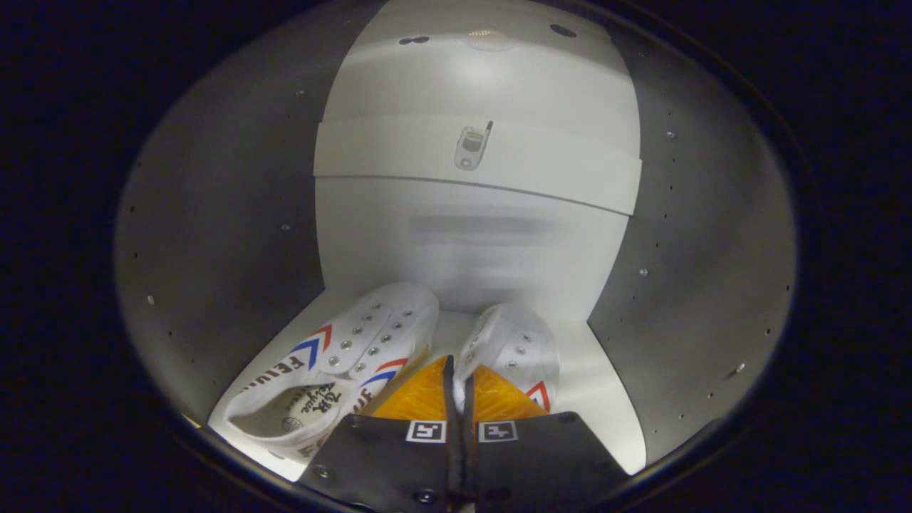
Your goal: Open the shoe cabinet door, grab the shoes and put them into the shoe cabinet, then close the shoe cabinet door.
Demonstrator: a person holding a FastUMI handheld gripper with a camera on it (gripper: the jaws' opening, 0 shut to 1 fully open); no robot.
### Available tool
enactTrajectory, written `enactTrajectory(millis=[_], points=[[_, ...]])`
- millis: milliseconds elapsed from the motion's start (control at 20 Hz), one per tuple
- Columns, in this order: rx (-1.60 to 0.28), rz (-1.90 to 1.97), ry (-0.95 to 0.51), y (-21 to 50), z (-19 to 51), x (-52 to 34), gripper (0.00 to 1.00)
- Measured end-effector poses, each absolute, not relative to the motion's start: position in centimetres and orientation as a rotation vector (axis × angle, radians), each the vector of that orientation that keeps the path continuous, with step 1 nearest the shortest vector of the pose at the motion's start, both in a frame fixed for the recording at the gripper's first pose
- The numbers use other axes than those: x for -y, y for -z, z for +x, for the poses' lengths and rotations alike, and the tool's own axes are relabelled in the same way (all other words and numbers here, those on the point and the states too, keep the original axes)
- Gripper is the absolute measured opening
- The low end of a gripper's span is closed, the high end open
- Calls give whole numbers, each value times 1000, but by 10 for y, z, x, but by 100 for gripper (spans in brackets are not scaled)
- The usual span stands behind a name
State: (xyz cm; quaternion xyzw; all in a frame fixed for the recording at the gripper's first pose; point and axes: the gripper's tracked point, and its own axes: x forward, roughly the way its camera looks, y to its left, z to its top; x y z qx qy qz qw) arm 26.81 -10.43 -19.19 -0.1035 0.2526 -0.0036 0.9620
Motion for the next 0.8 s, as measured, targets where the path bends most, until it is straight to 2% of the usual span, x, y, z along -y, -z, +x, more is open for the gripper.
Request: enactTrajectory(millis=[250,300,600,800], points=[[-517,-208,17,192,268,107,3],[-524,-192,26,193,266,108,6],[-524,-173,58,191,240,105,58],[-503,-171,75,180,215,101,63]])
